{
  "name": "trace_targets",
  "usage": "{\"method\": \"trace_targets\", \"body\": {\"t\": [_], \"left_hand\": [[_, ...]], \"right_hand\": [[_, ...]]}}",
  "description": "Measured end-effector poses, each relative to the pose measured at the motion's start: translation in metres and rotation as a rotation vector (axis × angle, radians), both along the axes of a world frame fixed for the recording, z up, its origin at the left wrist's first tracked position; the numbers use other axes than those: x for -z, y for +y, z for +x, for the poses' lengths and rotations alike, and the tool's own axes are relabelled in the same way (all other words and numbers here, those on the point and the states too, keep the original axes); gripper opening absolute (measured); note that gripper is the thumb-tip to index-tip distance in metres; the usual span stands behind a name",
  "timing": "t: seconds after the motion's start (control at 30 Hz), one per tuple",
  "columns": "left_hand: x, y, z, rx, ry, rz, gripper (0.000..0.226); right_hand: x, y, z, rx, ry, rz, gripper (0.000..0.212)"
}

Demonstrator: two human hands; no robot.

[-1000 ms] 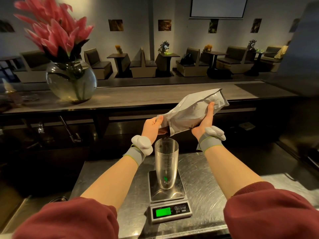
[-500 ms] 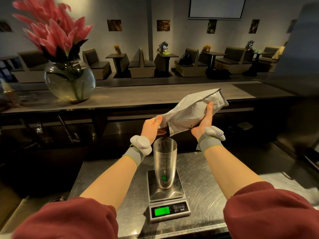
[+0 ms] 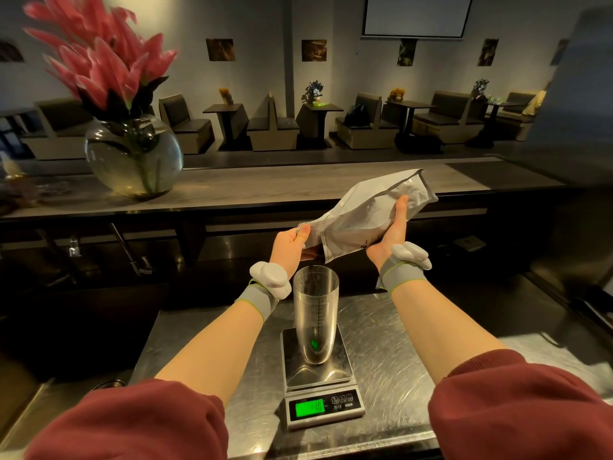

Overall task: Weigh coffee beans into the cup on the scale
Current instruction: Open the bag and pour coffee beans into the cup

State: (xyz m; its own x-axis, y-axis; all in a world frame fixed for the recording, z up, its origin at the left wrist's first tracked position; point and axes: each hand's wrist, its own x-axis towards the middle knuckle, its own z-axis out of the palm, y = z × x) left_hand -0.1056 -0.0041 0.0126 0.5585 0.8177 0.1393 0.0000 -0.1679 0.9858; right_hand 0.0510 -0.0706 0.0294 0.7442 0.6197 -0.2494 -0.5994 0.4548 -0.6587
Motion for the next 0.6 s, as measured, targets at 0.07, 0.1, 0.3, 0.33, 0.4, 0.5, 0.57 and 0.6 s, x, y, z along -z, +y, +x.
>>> {"method": "trace_targets", "body": {"t": [0.07,0.1,0.3,0.33,0.4,0.5,0.57,0.6], "left_hand": [[0.001,0.0,0.0008,-0.004,-0.007,0.007,0.036],[0.0012,0.0003,0.0011,-0.004,-0.009,0.011,0.036],[0.0003,0.0005,0.0017,-0.011,-0.005,0.016,0.037],[0.0002,0.0005,0.0019,-0.011,-0.007,0.014,0.037],[0.0002,0.0004,0.0024,-0.015,-0.015,0.006,0.037],[0.0015,0.001,0.0033,-0.022,-0.018,0.015,0.036],[0.0024,0.0014,0.0036,-0.015,-0.018,0.011,0.036],[0.0026,0.0012,0.0035,-0.014,-0.017,0.01,0.036]], "right_hand": [[-0.0001,0.0003,0.0006,-0.001,-0.008,-0.003,0.08],[0.0,0.0004,0.0008,-0.003,-0.012,-0.002,0.08],[-0.0005,0.0012,0.0018,0.005,-0.003,0.009,0.079],[-0.0007,0.0014,0.0016,0.008,-0.003,0.007,0.08],[-0.0009,0.0018,0.0015,0.013,-0.009,0.001,0.08],[-0.0014,0.0022,0.0025,0.02,-0.018,-0.003,0.081],[-0.0015,0.0024,0.0029,0.022,-0.019,-0.01,0.082],[-0.0013,0.0025,0.003,0.023,-0.015,-0.011,0.083]]}}
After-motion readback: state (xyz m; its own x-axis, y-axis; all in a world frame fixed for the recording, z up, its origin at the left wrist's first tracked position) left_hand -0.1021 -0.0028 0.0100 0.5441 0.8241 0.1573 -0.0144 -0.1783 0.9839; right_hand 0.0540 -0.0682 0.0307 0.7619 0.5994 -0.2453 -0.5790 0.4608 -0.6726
